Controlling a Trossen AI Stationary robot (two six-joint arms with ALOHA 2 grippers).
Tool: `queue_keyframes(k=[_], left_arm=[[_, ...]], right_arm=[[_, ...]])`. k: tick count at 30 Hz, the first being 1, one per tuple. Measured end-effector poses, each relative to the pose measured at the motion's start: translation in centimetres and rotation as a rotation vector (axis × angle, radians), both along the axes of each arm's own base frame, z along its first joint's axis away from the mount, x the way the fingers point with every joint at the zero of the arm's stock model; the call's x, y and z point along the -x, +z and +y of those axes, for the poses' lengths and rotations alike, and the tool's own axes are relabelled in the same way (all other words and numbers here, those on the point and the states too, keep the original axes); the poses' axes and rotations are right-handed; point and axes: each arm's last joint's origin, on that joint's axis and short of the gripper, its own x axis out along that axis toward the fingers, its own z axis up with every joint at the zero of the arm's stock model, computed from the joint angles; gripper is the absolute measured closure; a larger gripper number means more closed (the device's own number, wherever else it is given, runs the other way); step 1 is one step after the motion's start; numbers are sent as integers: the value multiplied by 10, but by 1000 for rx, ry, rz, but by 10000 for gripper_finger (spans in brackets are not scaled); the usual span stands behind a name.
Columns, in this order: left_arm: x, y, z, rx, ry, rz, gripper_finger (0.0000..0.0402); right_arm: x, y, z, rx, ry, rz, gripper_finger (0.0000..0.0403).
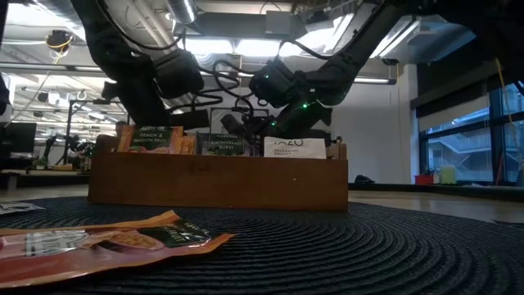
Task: Pick & Place Tea
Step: Put the white tea bag into the right section of the wooden organizer
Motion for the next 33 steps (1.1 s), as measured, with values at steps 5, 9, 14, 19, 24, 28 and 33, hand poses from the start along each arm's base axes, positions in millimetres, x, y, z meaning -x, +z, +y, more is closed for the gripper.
queue_keyframes(k=[5, 9, 14, 19, 24, 28, 33], left_arm=[[-6, -7, 2, 0, 1, -34, 300], [-6, -7, 2, 3, 1, -37, 299], [-7, -8, 1, 13, 1, -45, 299], [-7, -8, 1, 16, -1, -49, 298], [-7, -8, 1, 19, -4, -52, 301], [-7, -8, 1, 20, -5, -53, 301], [-7, -8, 1, 20, -5, -53, 302]], right_arm=[[1, -2, 1, -43, -24, 21, 173], [2, -4, 1, -70, 2, 32, 174], [2, -5, 1, -47, 22, 32, 202], [-2, -4, 1, 22, 91, -30, 249], [-5, -3, 5, -32, 155, -70, 276], [-6, -1, 5, -44, 210, -99, 283], [-7, 1, 6, -55, 200, -117, 283]])
